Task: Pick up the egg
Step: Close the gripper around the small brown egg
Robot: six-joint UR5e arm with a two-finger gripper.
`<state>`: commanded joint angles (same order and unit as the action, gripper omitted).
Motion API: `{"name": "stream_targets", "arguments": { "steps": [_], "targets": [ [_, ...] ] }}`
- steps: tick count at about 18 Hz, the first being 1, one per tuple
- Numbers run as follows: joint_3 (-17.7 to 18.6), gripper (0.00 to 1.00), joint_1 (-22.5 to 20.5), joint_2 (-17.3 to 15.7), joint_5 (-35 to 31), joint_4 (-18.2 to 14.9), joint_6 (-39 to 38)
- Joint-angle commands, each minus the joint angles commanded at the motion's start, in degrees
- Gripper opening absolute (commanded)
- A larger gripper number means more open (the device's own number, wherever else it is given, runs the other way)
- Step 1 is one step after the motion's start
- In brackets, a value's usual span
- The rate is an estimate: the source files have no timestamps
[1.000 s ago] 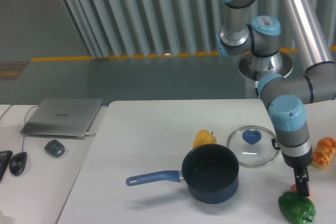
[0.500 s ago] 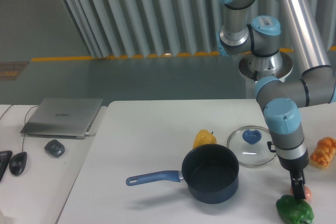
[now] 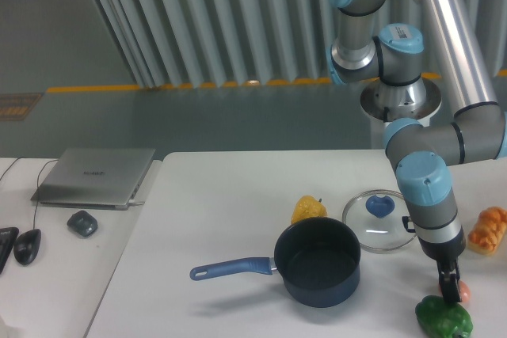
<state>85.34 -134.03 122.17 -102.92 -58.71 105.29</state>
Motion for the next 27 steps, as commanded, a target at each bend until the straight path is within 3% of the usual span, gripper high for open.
{"name": "stream_targets", "arguments": {
  "steps": [4, 6, 9, 19, 22, 27],
  "targets": [
    [-0.4, 0.96, -0.1, 0.0, 0.2, -0.1, 0.1],
    [-0.4, 0.86, -0.1, 0.1, 0.2, -0.1, 0.0],
    [-0.2, 0.78, -0.1, 0.0, 0.2, -0.1, -0.4],
    [0.1, 0.77, -0.1, -0.1, 0.1, -0.1, -0.5],
    [0.2, 0.67, 0.0, -0.1, 0.1, 0.0, -1.6],
    [0.2, 0.65, 0.0, -0.1, 0.0, 0.0, -1.8]
  ]
}}
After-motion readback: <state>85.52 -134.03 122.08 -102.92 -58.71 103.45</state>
